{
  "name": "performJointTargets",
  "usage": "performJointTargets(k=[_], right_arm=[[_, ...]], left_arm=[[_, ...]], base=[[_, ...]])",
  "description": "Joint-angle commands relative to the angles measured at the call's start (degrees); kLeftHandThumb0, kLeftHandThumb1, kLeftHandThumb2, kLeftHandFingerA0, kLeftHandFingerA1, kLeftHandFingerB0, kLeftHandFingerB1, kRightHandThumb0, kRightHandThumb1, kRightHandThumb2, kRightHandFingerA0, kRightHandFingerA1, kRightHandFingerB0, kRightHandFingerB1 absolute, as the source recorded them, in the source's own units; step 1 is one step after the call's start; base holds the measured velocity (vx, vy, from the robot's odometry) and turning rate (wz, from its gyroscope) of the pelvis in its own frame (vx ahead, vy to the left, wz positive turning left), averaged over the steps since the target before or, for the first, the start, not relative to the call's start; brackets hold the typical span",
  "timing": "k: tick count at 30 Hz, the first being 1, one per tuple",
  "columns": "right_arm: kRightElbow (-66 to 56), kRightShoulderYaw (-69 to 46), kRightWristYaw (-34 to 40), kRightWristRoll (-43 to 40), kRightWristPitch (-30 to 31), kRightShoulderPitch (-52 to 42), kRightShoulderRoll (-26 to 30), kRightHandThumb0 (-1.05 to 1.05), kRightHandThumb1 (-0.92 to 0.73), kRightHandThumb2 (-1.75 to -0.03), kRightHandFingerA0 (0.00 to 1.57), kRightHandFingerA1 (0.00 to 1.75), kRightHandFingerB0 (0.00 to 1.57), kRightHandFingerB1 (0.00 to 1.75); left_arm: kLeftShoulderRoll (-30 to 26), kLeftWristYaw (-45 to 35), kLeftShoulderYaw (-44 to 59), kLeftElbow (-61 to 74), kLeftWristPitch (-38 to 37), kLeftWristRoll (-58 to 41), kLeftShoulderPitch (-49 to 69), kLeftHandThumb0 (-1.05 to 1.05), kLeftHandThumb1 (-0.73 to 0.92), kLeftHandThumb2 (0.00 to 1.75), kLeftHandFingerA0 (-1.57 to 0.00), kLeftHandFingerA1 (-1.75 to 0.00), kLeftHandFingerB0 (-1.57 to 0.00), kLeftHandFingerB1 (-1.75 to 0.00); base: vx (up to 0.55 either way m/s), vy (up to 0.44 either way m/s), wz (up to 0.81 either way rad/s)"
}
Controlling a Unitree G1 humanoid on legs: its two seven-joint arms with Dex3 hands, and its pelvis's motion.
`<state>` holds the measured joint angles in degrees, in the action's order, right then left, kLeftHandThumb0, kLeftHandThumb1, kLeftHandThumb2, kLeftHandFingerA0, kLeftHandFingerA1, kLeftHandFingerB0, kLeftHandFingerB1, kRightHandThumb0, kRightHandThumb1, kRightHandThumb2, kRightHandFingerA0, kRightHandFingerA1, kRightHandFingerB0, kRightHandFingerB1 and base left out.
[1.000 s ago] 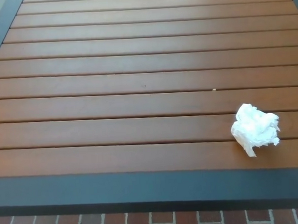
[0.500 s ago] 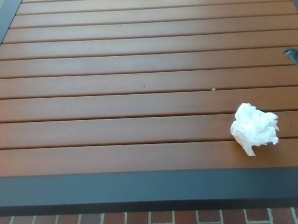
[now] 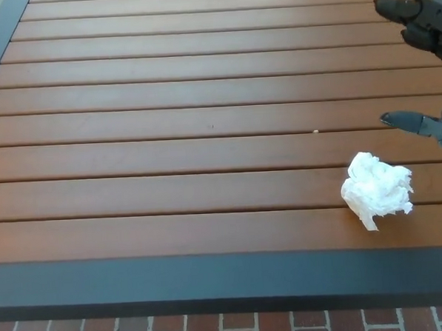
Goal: Pick up a piece of paper from the table and walk towards the trash can and throw it into compost
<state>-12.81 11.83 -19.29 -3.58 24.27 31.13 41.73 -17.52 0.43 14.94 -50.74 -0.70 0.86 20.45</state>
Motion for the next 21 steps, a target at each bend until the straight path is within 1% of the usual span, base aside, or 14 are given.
performJointTargets(k=[1,2,3,4,6,7,9,10,12,13,17,18,20,21], right_arm=[[4.24,1.50,-2.02,4.77,-0.80,3.08,-1.23,-0.36,-0.40,-0.97,0.03,0.53,0.00,0.49],[5.04,1.41,-2.01,5.32,-1.39,3.57,-1.46,-0.67,-0.49,-0.82,0.12,0.49,0.17,0.41],[5.58,1.35,-1.97,5.67,-1.81,3.91,-1.58,-0.67,-0.49,-0.82,0.12,0.49,0.17,0.41],[6.55,1.37,-1.92,6.21,-2.72,4.36,-1.69,-0.65,-0.62,-0.58,0.20,0.41,0.29,0.30],[7.83,1.31,-2.06,7.04,-3.96,4.87,-1.95,-0.65,-0.62,-0.58,0.20,0.41,0.29,0.30],[8.03,1.42,-2.11,7.29,-3.92,4.99,-2.11,-0.64,-0.62,-0.59,0.21,0.40,0.31,0.30],[8.47,1.47,-2.30,7.85,-4.01,5.18,-2.49,-0.64,-0.62,-0.59,0.21,0.40,0.31,0.30],[9.14,1.67,-2.14,8.07,-4.81,4.81,-3.18,-0.64,-0.49,-0.82,0.20,0.49,0.26,0.44],[9.51,1.63,-2.19,8.35,-5.25,4.64,-3.63,-0.64,-0.49,-0.82,0.20,0.49,0.26,0.44],[10.29,3.11,-2.60,9.35,-5.36,3.79,-4.51,-0.58,-0.62,-0.59,0.27,0.38,0.35,0.32],[10.90,3.50,-3.03,10.25,-5.73,3.42,-5.23,-0.58,-0.62,-0.59,0.27,0.38,0.35,0.32],[11.61,4.15,-2.61,10.55,-6.00,2.68,-6.17,-0.52,-0.61,-0.59,0.31,0.41,0.37,0.34],[12.73,5.02,-2.07,11.15,-6.50,1.54,-7.70,-0.52,-0.61,-0.59,0.31,0.41,0.37,0.34],[13.67,5.56,-1.91,11.71,-6.91,1.26,-8.07,-0.51,-0.60,-0.58,0.36,0.45,0.38,0.34]], left_arm=[[-0.08,-0.79,0.00,2.23,-3.32,-0.82,1.24,-0.06,0.73,0.61,-0.87,-0.57,-0.78,-0.54],[-0.11,-0.82,0.17,1.41,-3.71,-0.94,1.11,-0.08,0.70,0.61,-0.90,-0.58,-0.80,-0.55],[-0.14,-0.84,0.30,0.75,-4.03,-1.03,0.99,-0.08,0.70,0.61,-0.90,-0.58,-0.80,-0.55],[-0.07,-0.76,0.51,0.43,-4.13,-1.20,0.95,-0.06,0.72,0.61,-0.92,-0.62,-0.83,-0.57],[0.06,-0.63,0.74,0.33,-4.13,-1.41,0.95,-0.06,0.72,0.61,-0.92,-0.62,-0.83,-0.57],[0.03,-0.66,0.68,0.35,-4.17,-1.35,1.01,-0.06,0.71,0.61,-0.89,-0.59,-0.81,-0.56],[-0.02,-0.72,0.61,0.35,-4.24,-1.25,1.08,-0.06,0.71,0.61,-0.89,-0.59,-0.81,-0.56],[0.01,-0.52,0.60,0.37,-3.60,-1.24,0.88,-0.08,0.72,0.61,-0.90,-0.61,-0.80,-0.55],[0.01,-0.43,0.58,0.38,-3.32,-1.25,0.80,-0.08,0.72,0.61,-0.90,-0.61,-0.80,-0.55],[-0.26,-0.59,0.04,-0.08,-4.30,-0.69,0.81,-0.07,0.72,0.61,-0.88,-0.58,-0.80,-0.54],[-0.41,-0.63,-0.25,-0.40,-4.79,-0.51,0.78,-0.07,0.72,0.61,-0.88,-0.58,-0.80,-0.54],[-0.46,-0.63,-0.25,-0.74,-4.82,-0.55,0.49,-0.05,0.72,0.62,-0.92,-0.58,-0.82,-0.56],[-0.55,-0.61,-0.27,-1.33,-4.91,-0.64,0.03,-0.05,0.72,0.62,-0.92,-0.58,-0.82,-0.56],[-0.54,-0.51,-0.34,-1.03,-4.69,-0.58,0.22,-0.06,0.72,0.61,-0.86,-0.57,-0.78,-0.55]], base=[[0.00,0.000,0.00],[0.00,0.000,0.00],[0.00,0.000,0.00],[0.00,0.000,0.00],[0.00,0.000,0.00],[0.00,0.000,0.00],[0.00,0.000,0.00],[0.00,0.000,0.00],[0.00,0.000,0.00],[0.00,0.000,0.00],[0.00,0.000,0.00],[0.00,0.000,0.00],[0.00,0.000,0.00],[0.00,0.000,0.00]])
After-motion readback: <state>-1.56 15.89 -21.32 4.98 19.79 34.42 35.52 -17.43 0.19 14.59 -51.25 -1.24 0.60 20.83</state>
